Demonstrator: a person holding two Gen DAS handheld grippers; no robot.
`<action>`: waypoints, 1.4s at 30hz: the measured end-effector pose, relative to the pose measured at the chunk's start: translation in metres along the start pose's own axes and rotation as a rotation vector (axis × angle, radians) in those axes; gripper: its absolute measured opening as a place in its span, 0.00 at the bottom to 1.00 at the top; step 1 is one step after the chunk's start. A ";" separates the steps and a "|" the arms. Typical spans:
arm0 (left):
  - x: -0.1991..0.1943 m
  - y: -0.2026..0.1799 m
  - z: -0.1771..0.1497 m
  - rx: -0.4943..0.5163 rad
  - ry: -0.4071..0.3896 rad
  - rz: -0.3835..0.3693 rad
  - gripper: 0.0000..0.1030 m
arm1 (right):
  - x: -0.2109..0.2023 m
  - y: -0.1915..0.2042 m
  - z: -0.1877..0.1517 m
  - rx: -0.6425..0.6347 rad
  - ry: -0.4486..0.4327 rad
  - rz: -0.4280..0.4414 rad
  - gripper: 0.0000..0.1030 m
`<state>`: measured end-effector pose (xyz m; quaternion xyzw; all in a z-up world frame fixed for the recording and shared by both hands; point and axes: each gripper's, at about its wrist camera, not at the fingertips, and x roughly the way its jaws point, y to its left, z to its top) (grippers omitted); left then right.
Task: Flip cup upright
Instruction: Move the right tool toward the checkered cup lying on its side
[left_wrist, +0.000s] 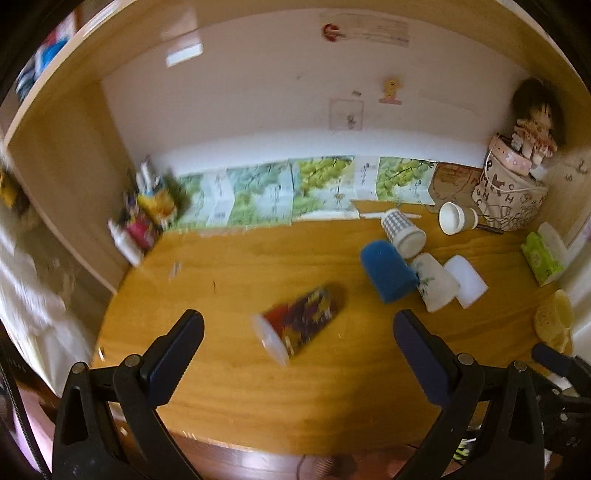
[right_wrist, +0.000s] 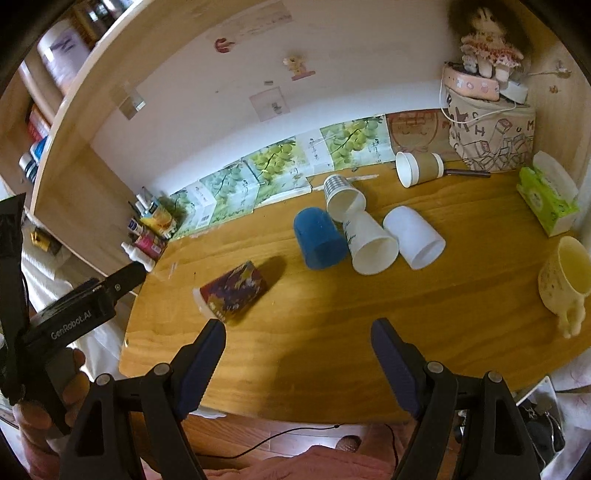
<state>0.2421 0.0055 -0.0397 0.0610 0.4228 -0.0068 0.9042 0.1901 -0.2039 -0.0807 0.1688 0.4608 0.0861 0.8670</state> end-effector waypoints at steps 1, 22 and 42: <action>0.002 -0.003 0.004 0.016 -0.009 0.009 0.99 | 0.004 -0.003 0.006 -0.002 0.004 0.000 0.79; 0.093 -0.101 0.079 0.662 -0.122 0.147 0.99 | 0.084 -0.061 0.093 -0.177 0.017 0.046 0.79; 0.169 -0.127 0.076 1.247 -0.234 -0.043 0.99 | 0.120 -0.071 0.070 -0.263 -0.009 0.020 0.79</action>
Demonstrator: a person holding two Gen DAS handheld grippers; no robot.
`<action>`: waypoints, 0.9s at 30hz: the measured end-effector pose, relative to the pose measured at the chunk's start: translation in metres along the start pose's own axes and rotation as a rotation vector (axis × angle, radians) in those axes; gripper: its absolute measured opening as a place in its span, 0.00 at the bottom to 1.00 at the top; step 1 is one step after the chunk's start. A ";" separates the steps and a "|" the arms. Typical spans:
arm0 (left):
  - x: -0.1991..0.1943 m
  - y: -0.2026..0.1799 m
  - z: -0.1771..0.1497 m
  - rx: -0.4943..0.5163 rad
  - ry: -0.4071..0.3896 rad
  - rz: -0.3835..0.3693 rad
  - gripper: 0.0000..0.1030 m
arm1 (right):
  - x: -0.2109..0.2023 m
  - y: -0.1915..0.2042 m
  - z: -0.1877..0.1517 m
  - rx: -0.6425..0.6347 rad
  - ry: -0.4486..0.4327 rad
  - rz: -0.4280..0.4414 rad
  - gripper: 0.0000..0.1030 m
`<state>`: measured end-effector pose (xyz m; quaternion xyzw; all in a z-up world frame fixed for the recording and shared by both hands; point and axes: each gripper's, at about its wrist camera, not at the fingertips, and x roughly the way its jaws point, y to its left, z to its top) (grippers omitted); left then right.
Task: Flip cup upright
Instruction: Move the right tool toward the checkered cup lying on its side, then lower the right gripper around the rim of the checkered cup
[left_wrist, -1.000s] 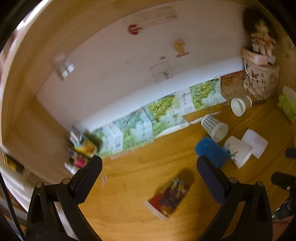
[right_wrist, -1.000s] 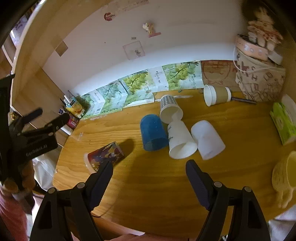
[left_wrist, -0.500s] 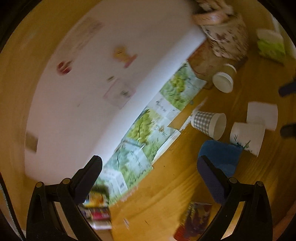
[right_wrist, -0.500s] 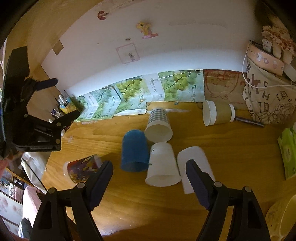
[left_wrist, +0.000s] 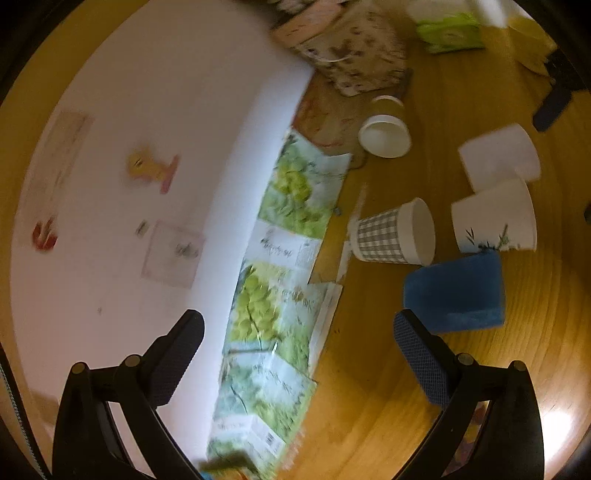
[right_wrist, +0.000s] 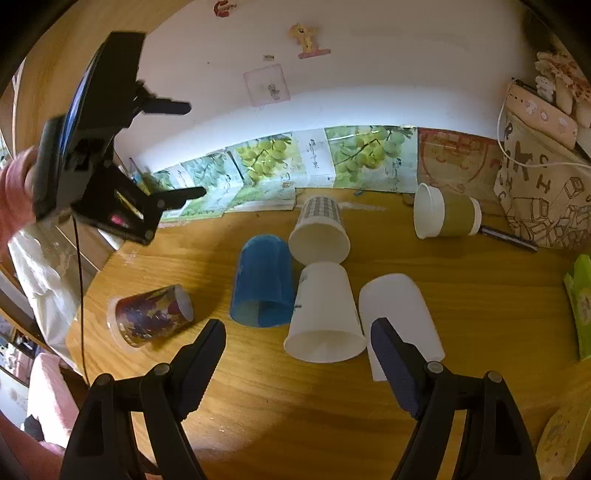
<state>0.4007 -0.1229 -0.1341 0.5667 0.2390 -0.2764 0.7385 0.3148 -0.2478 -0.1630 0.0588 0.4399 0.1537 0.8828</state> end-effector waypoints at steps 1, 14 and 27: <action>0.002 0.000 0.000 0.024 -0.015 -0.003 0.99 | 0.002 0.003 -0.003 0.003 -0.003 -0.024 0.79; 0.028 -0.012 0.006 0.257 -0.207 -0.113 0.99 | 0.011 0.030 -0.026 0.135 -0.066 -0.167 0.79; 0.058 -0.028 0.014 0.434 -0.261 -0.271 0.99 | 0.021 0.052 -0.046 0.260 -0.076 -0.211 0.79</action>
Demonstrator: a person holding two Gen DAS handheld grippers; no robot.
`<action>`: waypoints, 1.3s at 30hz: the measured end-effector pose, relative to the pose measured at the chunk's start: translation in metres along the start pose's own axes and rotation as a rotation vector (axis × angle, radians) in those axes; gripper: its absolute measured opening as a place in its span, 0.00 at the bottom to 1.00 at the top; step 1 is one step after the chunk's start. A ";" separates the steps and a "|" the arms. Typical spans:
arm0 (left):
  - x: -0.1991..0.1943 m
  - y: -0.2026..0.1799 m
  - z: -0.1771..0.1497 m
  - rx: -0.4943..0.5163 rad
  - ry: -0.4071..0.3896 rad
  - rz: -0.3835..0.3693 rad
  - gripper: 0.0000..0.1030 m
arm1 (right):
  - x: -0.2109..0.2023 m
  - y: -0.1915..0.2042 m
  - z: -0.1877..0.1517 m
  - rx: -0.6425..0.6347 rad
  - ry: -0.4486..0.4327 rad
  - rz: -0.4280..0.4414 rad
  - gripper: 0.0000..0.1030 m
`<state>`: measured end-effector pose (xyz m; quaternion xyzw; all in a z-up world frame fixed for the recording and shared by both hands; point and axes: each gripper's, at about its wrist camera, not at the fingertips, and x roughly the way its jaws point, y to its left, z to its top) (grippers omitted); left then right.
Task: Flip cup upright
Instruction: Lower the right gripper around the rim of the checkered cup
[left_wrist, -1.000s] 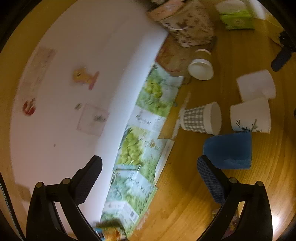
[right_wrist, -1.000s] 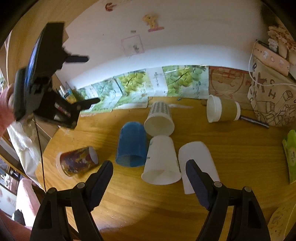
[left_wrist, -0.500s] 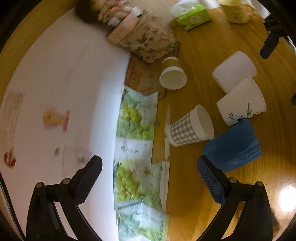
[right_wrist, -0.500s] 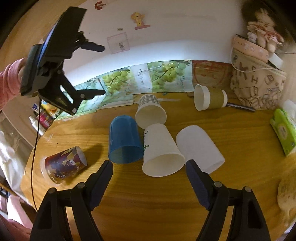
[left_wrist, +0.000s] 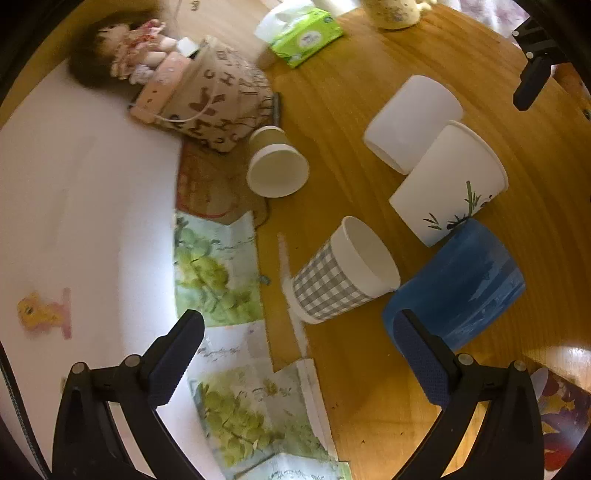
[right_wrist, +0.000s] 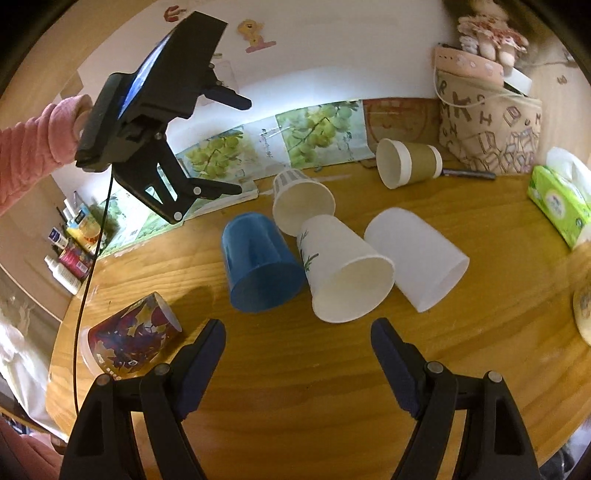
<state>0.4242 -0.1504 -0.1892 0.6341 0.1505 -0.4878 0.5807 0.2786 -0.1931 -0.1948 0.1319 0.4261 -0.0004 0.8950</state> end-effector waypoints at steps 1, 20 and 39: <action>0.003 0.000 0.001 0.004 0.000 -0.013 0.99 | 0.001 0.000 0.000 0.008 0.000 -0.001 0.79; 0.048 0.005 0.016 -0.028 0.010 -0.190 0.99 | 0.011 -0.015 0.008 0.091 0.006 -0.031 0.79; 0.096 0.009 0.030 -0.092 0.085 -0.306 0.98 | 0.004 -0.039 0.005 0.160 0.004 -0.026 0.79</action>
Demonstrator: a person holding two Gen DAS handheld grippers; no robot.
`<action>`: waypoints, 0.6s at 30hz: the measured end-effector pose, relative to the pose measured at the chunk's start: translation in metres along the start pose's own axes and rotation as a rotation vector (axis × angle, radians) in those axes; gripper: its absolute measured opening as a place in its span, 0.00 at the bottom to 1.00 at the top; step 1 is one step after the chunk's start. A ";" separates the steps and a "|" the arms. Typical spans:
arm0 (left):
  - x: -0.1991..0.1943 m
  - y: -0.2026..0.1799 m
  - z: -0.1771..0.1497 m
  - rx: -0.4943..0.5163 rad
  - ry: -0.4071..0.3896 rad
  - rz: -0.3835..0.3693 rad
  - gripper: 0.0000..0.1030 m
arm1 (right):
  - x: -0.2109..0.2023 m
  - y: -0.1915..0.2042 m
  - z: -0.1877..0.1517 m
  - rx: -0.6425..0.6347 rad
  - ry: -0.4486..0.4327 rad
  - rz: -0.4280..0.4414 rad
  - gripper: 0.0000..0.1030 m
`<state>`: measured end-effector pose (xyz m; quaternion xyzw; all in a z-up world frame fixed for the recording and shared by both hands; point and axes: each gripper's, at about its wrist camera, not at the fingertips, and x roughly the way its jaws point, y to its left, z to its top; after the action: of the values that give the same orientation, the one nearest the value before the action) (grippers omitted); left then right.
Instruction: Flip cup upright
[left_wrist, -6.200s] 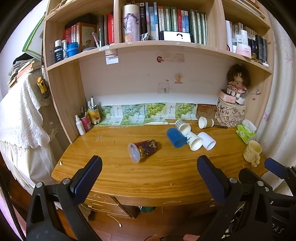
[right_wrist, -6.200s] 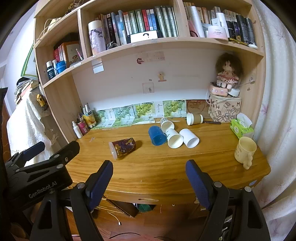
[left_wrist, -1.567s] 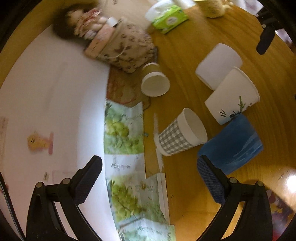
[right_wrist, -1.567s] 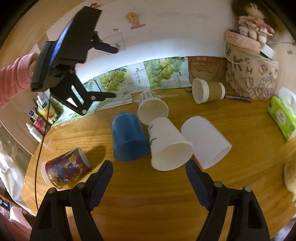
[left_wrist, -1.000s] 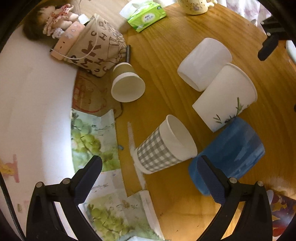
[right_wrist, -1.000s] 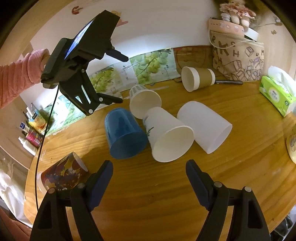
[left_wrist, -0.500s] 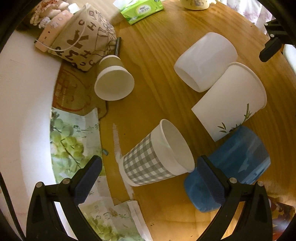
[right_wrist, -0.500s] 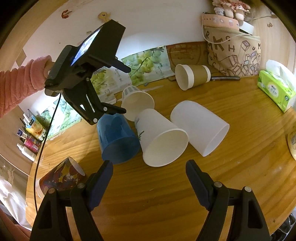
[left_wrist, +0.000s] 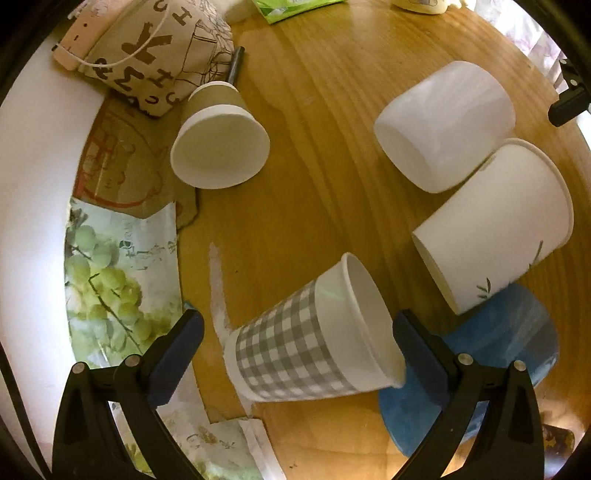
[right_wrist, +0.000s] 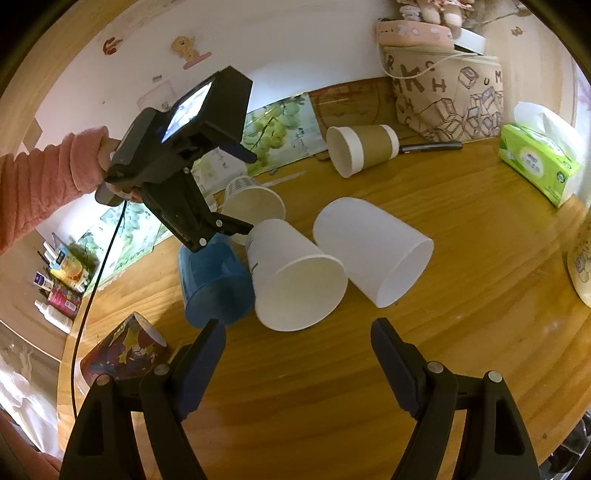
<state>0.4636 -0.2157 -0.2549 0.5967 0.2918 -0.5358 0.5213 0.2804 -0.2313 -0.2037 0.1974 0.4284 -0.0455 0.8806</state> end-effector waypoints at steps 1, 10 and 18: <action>0.001 0.000 0.002 0.002 0.001 -0.004 0.97 | -0.001 -0.002 0.001 0.008 -0.001 0.002 0.79; 0.009 -0.001 0.015 0.024 0.008 -0.037 0.87 | -0.004 -0.011 0.002 0.033 0.000 0.007 0.79; 0.020 0.002 0.021 0.015 0.041 -0.087 0.66 | -0.004 -0.014 0.004 0.040 0.006 0.009 0.79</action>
<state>0.4640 -0.2398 -0.2705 0.5980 0.3239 -0.5479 0.4871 0.2778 -0.2467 -0.2029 0.2169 0.4293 -0.0494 0.8753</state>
